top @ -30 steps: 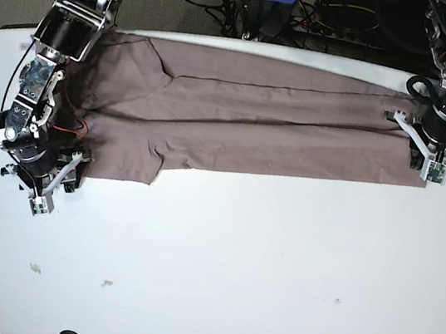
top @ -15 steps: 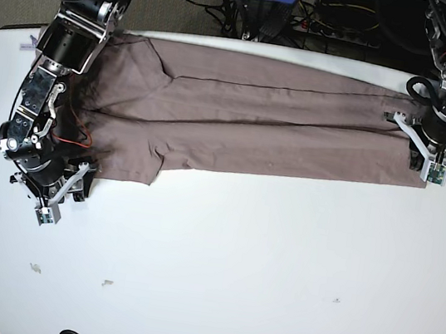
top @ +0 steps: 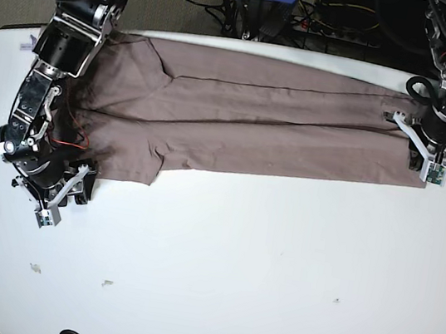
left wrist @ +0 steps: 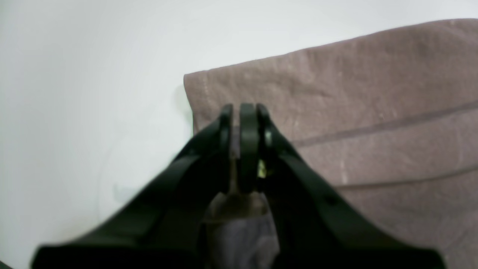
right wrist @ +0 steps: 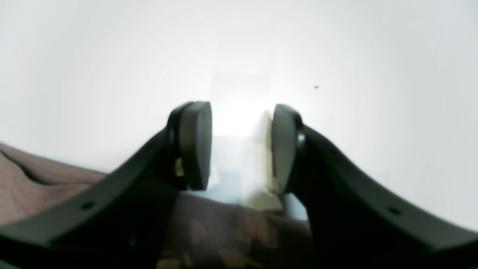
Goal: Fold the T-shirt properly
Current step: 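Open the right gripper and move it along the shirt's hem, then lower the right gripper onto the shirt strip's end and pinch it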
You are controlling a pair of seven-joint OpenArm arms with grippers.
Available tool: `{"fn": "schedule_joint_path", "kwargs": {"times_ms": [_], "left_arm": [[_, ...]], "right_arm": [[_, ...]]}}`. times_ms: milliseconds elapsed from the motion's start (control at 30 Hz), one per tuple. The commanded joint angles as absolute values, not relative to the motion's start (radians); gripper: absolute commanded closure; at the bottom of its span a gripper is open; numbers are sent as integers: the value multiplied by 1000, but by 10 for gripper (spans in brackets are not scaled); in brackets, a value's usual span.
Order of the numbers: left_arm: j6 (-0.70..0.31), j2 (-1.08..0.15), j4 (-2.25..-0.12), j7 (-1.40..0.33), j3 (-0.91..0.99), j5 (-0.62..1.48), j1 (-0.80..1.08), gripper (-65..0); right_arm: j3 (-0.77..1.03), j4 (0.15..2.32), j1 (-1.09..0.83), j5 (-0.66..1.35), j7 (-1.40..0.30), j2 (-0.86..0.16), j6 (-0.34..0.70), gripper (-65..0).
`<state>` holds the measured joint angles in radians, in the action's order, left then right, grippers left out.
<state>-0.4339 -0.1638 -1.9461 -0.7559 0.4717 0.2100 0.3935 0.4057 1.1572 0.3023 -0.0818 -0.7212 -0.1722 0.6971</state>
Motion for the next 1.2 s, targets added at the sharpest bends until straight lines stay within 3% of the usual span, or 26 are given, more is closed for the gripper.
{"fn": "schedule_joint_path", "kwargs": {"times_ms": [0, 433, 1167], "left_arm": [[-430, -176, -1960, -736, 477, 217, 393, -30], [-432, -177, -1960, -734, 477, 223, 393, -31], [-433, -175, -1960, -744, 479, 223, 391, -35]], "right_arm": [[406, 1158, 302, -128, -778, -186, 698, -253], [406, 1237, 257, -110, -788, -201, 698, -257], [404, 1077, 321, -102, -738, -203, 698, -256]]}}
